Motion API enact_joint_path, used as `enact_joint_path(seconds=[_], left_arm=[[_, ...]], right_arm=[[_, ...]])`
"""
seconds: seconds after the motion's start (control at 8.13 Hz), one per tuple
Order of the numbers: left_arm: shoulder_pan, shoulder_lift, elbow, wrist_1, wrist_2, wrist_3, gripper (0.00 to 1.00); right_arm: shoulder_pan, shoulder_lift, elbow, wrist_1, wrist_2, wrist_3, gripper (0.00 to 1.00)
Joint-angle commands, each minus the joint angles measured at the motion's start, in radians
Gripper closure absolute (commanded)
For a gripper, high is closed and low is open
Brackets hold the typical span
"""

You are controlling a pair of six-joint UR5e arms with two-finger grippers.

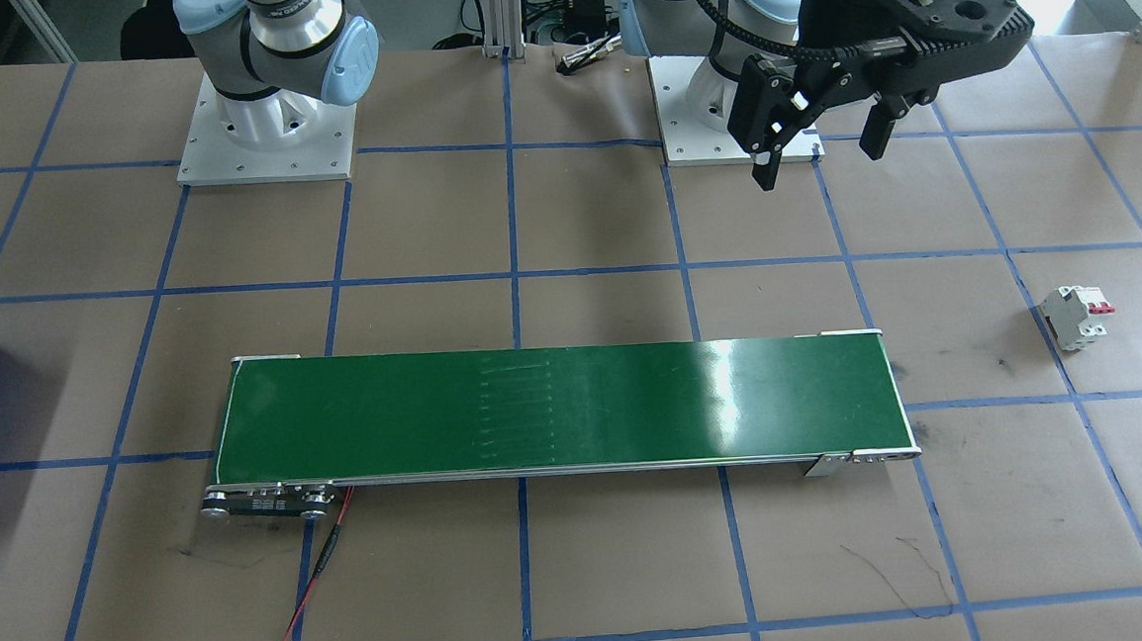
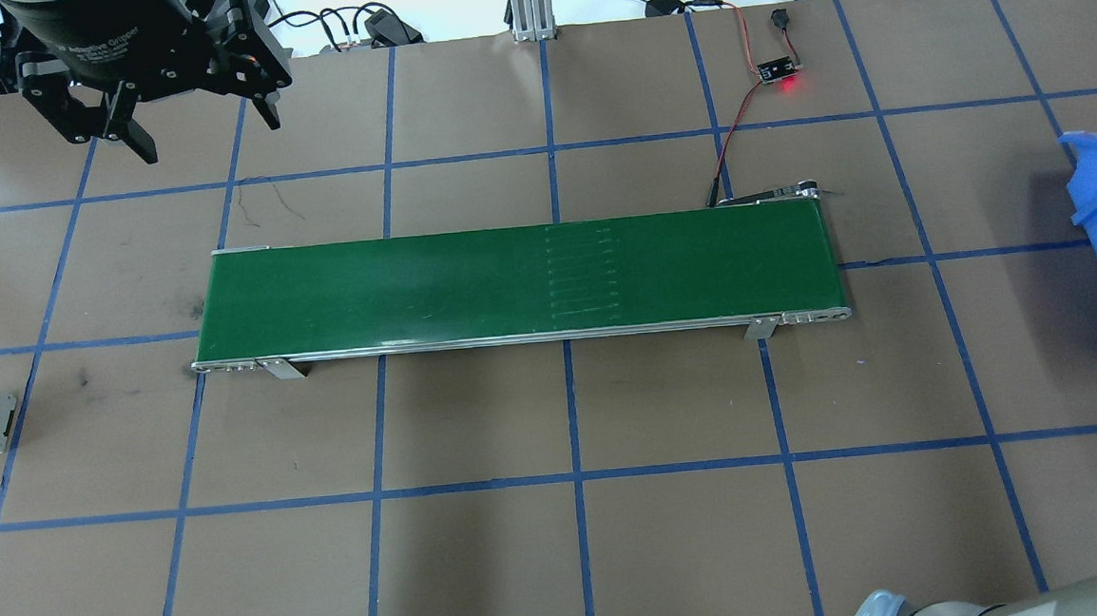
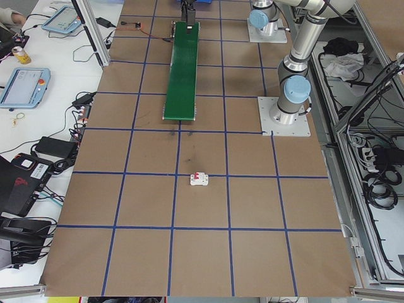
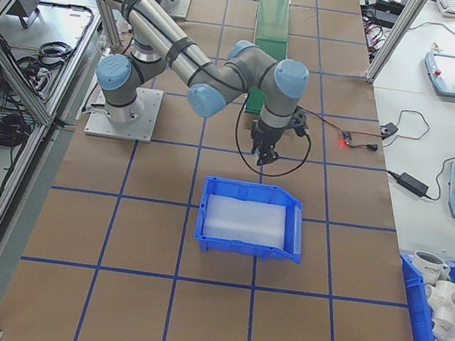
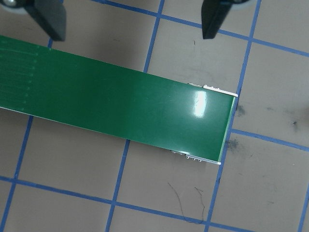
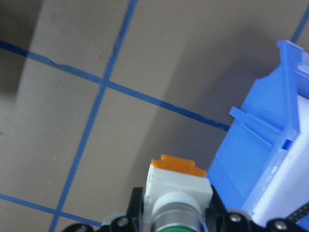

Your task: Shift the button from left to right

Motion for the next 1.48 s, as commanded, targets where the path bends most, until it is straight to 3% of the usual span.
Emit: enact_joint_path(seconds=[0.0, 0.12, 0.61, 0.74, 0.86, 0.98, 1.11, 1.35], left_arm=[[0.0, 0.0, 0.0, 0.0, 0.001, 0.001, 0.0], [0.0, 0.0, 0.0, 0.0, 0.001, 0.001, 0.0], [0.0, 0.002, -0.002, 0.0, 0.001, 0.001, 0.0], [0.0, 0.0, -0.002, 0.0, 0.001, 0.001, 0.0], [0.0, 0.0, -0.002, 0.0, 0.001, -0.001, 0.0], [0.0, 0.0, -0.002, 0.0, 0.001, -0.001, 0.0], [0.0, 0.0, -0.002, 0.0, 0.002, -0.001, 0.0], [0.0, 0.0, -0.002, 0.0, 0.003, 0.001, 0.0]], right_arm=[[-0.209, 0.107, -0.022, -0.185, 0.043, -0.339, 0.98], [-0.237, 0.178, -0.037, -0.222, 0.1, -0.398, 0.97], [-0.239, 0.33, -0.02, -0.36, 0.1, -0.467, 0.94], [-0.239, 0.329, -0.019, -0.359, 0.1, -0.467, 0.9], [-0.239, 0.326, -0.01, -0.359, 0.102, -0.466, 0.63], [-0.239, 0.324, -0.008, -0.359, 0.106, -0.466, 0.23], [-0.239, 0.32, -0.008, -0.356, 0.108, -0.469, 0.0], [-0.241, 0.228, -0.008, -0.332, 0.138, -0.461, 0.0]])
